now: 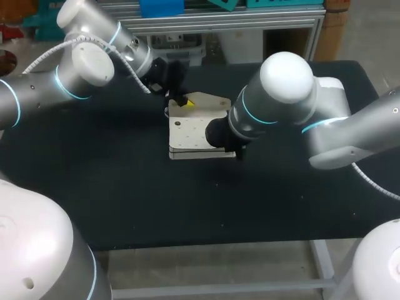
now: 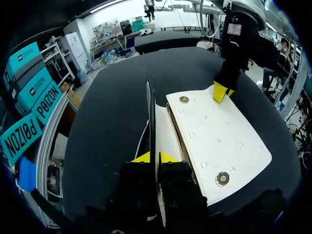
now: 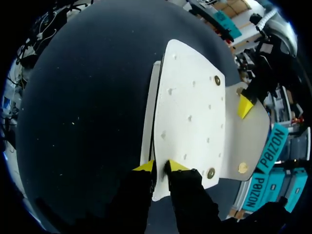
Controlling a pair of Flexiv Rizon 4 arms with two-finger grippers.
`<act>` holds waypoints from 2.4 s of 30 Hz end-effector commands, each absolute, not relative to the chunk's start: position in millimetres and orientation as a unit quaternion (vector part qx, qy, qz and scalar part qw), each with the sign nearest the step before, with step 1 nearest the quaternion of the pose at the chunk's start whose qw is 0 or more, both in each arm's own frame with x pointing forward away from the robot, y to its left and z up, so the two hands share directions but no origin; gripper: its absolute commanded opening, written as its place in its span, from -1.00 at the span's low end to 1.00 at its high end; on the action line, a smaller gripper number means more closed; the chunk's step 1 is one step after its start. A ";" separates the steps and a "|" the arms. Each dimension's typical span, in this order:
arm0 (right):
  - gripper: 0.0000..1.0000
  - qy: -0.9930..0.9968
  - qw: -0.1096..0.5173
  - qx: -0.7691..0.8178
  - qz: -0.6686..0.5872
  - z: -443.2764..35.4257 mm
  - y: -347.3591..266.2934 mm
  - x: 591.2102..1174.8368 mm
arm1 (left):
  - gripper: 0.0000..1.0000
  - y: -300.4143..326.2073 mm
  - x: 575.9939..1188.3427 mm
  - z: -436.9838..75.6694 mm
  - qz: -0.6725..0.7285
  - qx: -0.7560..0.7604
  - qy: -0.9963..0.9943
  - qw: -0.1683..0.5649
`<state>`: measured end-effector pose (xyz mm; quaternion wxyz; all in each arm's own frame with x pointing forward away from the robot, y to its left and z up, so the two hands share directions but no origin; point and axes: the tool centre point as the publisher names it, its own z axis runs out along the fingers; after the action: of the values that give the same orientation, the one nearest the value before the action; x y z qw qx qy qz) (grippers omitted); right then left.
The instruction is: Pick up the bag, open it, inspect its contents, close it, and place it on the opposite side
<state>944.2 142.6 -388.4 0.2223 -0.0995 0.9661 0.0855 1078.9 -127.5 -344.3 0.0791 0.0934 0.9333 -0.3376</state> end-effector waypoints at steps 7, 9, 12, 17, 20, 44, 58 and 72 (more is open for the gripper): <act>1.00 0.963 0.208 -0.111 0.130 -346.8 135.4 943.1 | -1.00 -121.4 1058.5 -309.5 -0.331 0.060 0.933 0.126; 1.00 0.961 0.213 -0.114 0.135 -337.2 134.3 941.4 | -1.00 -120.2 1057.4 -302.5 -0.330 0.051 0.933 0.134; 1.00 0.957 0.220 -0.120 0.144 -321.0 132.6 938.1 | -1.00 -117.7 1056.0 -292.7 -0.328 0.031 0.932 0.149; 1.00 0.953 0.235 -0.128 0.144 -302.8 133.0 937.0 | -1.00 -114.3 1053.1 -280.4 -0.329 0.009 0.930 0.162; 1.00 0.950 0.245 -0.132 0.141 -294.9 134.5 937.3 | -1.00 -114.5 1049.4 -272.4 -0.328 0.007 0.930 0.164; -1.00 0.943 0.288 -0.119 0.115 -266.8 135.9 947.6 | -1.00 -122.5 1022.6 -238.4 -0.333 0.004 0.927 0.173; -1.00 0.940 0.299 -0.120 0.109 -266.1 138.0 962.4 | -1.00 -134.3 997.3 -233.5 -0.328 0.000 0.916 0.231; -1.00 0.939 0.295 -0.138 0.111 -280.0 147.1 993.1 | -1.00 -138.0 997.4 -230.5 -0.328 0.001 0.918 0.225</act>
<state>985.0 142.6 -275.0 0.2977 -0.1369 0.9383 0.1105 995.8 -137.3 -232.4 0.2264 0.0011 0.9173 -0.3275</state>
